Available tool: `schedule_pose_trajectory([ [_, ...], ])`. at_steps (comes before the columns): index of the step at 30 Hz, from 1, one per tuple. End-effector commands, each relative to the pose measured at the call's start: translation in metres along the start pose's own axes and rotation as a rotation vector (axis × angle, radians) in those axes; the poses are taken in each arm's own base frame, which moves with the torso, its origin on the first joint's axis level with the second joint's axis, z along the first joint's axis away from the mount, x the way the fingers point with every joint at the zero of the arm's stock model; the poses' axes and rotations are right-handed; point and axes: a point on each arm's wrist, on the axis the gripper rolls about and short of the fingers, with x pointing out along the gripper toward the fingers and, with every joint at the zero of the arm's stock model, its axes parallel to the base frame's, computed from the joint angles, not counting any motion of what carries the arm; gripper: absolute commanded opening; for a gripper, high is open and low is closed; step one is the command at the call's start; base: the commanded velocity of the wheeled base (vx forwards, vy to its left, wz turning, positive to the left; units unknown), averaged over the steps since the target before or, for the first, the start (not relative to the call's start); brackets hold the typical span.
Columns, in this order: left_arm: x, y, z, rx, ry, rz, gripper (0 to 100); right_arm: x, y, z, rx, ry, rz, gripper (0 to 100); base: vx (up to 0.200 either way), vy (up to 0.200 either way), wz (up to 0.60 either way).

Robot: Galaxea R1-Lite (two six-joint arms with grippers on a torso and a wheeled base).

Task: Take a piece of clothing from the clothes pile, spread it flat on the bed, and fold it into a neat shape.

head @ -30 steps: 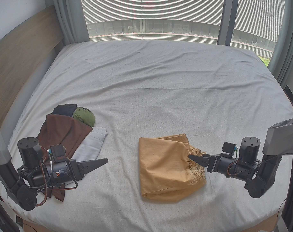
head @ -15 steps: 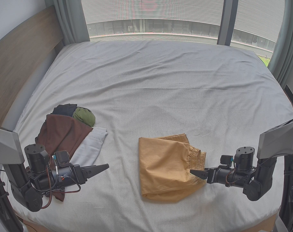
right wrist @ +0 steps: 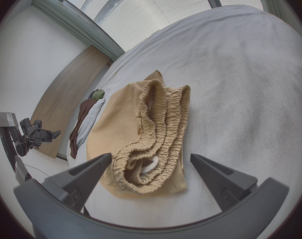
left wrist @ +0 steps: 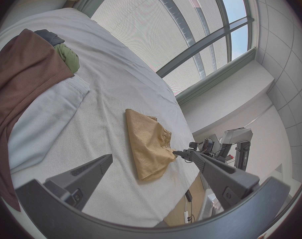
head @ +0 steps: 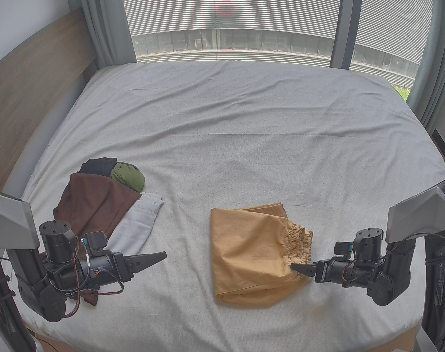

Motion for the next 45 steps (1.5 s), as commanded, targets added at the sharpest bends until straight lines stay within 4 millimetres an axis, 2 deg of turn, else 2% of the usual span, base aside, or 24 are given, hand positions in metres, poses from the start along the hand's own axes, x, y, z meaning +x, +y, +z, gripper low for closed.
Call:
schedule_pose_trajectory([
  [1,0.001,0.0,-0.001,-0.001,0.004,-0.001,100,0.004,-0.002,-0.005,0.005,0.019,-0.003,100,0.0,0.0,0.0],
  [10,0.0,-0.001,0.0,0.004,0.0,-0.003,100,0.013,-0.006,-0.008,0.027,0.043,-0.008,100,0.0,0.0,0.0],
  [19,0.0,-0.002,0.0,0.006,-0.001,-0.006,100,0.03,0.0,-0.01,0.083,0.053,0.02,100,0.0,0.0,0.0],
  [31,0.0,-0.002,0.0,0.008,-0.001,-0.006,100,0.039,0.01,-0.009,0.095,0.05,0.05,100,0.0,0.0,0.0],
  [45,0.0,-0.002,0.001,0.008,-0.003,-0.007,100,0.049,0.009,-0.009,0.087,0.015,0.014,100,0.0,0.0,0.0],
])
